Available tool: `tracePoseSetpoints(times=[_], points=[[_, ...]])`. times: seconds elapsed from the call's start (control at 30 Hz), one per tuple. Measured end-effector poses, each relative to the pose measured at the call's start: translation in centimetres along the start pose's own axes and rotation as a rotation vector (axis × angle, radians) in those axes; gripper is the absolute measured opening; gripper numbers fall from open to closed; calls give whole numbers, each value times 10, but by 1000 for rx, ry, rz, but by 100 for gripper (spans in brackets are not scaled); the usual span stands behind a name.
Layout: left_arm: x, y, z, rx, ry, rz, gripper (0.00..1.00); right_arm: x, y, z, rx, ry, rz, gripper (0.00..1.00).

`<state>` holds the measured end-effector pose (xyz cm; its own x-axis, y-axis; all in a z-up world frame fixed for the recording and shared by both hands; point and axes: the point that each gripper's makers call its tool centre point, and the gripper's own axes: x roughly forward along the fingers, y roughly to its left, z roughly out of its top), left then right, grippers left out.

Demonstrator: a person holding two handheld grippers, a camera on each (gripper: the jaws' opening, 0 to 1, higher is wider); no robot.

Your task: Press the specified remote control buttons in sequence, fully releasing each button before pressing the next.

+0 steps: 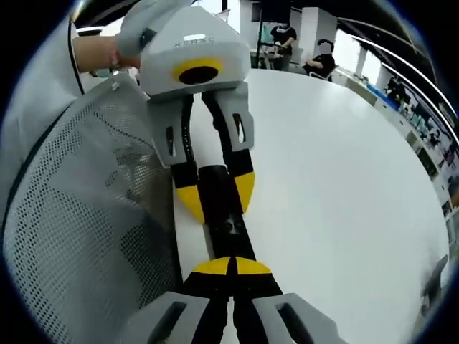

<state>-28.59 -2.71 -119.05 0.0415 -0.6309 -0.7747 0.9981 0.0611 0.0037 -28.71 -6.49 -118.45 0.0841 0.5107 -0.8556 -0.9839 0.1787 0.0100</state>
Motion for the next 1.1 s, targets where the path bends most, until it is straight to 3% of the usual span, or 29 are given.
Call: tracePoseSetpoints(times=[0.03,0.13,0.43,0.53,0.7,0.77,0.97,1.1], points=[[0,0,0,-1,-1,0,24,1,-1,3,-31,-15,3,0],[0,0,0,-2,-1,0,24,1,-1,1,-94,22,5,0],[0,0,0,-13,-12,4,24,4,-1,3,-170,84,-7,0],[0,0,1,-16,-11,5,24,2,0,4,-130,32,12,0],[0,0,0,-18,-13,6,24,-2,3,7,6,-128,50,2],[0,0,1,-20,-14,7,24,-1,-1,6,-6,-136,27,6],[0,0,1,-25,-25,11,24,2,-1,7,-62,-127,45,6],[0,0,1,-28,-29,14,24,4,1,8,-136,-70,48,7]])
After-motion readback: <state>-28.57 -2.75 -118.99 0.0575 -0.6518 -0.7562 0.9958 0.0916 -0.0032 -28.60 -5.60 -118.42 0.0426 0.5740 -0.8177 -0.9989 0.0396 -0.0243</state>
